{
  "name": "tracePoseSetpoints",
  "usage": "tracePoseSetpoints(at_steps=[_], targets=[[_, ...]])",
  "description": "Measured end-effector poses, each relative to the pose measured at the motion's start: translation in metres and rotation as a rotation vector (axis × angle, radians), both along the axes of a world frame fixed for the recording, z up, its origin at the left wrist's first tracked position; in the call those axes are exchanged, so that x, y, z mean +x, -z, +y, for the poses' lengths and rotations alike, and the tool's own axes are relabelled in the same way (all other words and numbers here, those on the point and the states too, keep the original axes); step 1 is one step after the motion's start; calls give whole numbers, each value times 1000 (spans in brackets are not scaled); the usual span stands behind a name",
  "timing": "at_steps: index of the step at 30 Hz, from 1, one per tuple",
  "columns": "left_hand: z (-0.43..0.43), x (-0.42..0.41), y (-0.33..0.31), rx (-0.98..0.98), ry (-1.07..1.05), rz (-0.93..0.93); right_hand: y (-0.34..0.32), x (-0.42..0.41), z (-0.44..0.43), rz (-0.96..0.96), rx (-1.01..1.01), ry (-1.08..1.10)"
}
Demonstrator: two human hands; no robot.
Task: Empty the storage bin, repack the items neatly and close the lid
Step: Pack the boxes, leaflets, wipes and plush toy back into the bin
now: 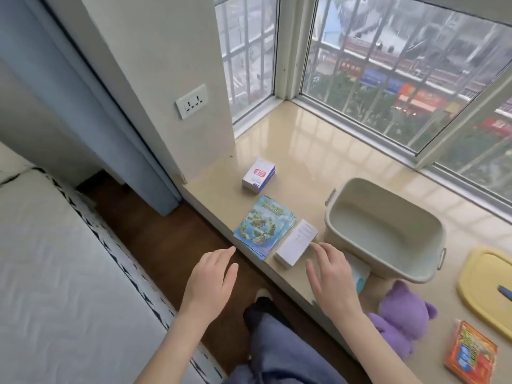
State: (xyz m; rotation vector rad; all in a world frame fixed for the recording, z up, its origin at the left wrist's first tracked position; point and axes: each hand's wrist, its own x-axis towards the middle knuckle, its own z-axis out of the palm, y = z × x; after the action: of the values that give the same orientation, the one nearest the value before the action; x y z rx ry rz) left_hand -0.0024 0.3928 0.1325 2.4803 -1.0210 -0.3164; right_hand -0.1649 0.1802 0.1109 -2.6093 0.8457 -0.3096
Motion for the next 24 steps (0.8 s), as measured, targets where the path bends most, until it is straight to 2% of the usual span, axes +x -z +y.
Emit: tracePoseSetpoints(at_steps=[4,12,19,24], targets=[[-16,31,1,49,15,24,6,41,-17,19,18,2],[-86,113,-17,53,232,-58,-10,102,-51,-52,9,128],[-136,174,-3,49,509,-44,-2,131,-49,-26,-5,327],[-150,215,15,65,756,-6,8,145,-12,38,-8,534]])
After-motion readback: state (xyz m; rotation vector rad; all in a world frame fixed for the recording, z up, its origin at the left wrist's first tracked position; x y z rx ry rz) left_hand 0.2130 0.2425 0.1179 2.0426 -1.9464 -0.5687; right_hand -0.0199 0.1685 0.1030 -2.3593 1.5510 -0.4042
